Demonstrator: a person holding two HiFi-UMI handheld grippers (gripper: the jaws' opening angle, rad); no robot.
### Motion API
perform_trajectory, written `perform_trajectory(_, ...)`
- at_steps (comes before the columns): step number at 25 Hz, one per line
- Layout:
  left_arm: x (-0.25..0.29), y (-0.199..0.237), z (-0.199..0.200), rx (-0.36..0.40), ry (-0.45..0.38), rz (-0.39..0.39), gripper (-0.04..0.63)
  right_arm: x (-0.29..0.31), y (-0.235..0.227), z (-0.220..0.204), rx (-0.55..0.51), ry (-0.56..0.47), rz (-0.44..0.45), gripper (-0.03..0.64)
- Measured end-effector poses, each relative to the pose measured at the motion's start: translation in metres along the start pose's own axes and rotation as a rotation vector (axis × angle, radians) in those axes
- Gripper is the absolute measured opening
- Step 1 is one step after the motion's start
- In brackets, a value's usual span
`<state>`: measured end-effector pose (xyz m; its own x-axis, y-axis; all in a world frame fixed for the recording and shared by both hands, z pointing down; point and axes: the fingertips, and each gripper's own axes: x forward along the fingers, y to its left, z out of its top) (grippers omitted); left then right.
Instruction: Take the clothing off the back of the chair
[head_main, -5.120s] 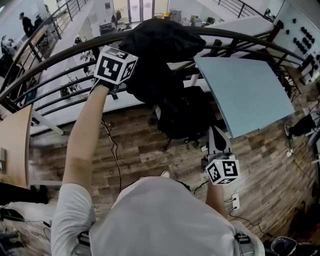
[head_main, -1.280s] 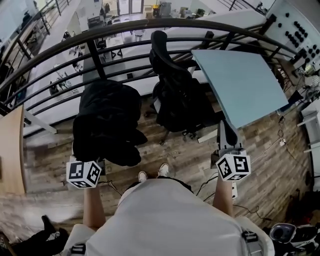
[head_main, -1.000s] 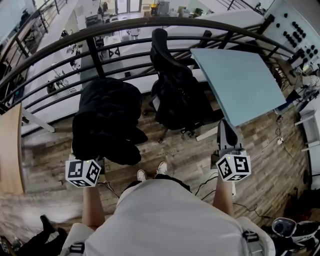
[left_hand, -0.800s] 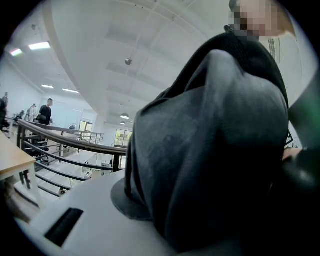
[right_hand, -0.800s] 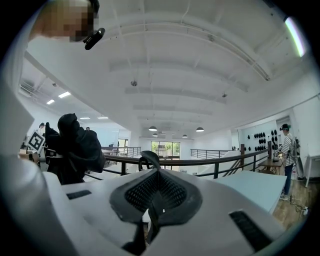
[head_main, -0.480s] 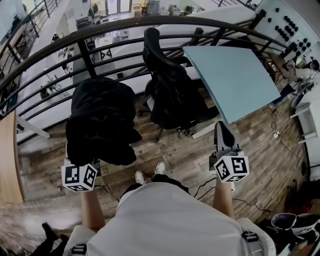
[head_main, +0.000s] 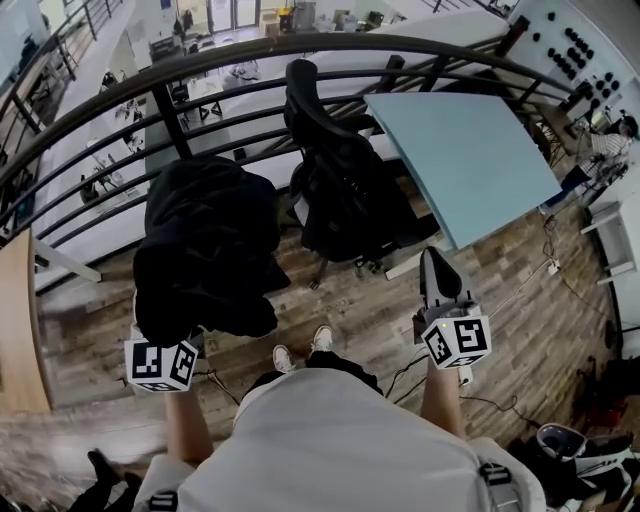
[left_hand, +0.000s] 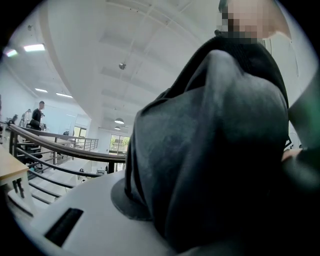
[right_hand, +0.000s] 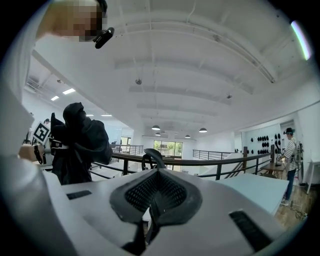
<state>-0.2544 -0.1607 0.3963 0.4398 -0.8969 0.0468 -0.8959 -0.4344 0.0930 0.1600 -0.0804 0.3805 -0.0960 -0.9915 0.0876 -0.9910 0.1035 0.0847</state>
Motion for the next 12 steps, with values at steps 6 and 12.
perform_trajectory(6,-0.005,0.007,0.002,-0.021,-0.013,0.018,0.115,0.008,0.007,0.002,-0.004,-0.006,0.014,0.020)
perform_trajectory(12,-0.013,0.013,0.000,-0.024,-0.028,0.032,0.115,0.017,0.021,0.002,-0.022,-0.013,0.051,0.020)
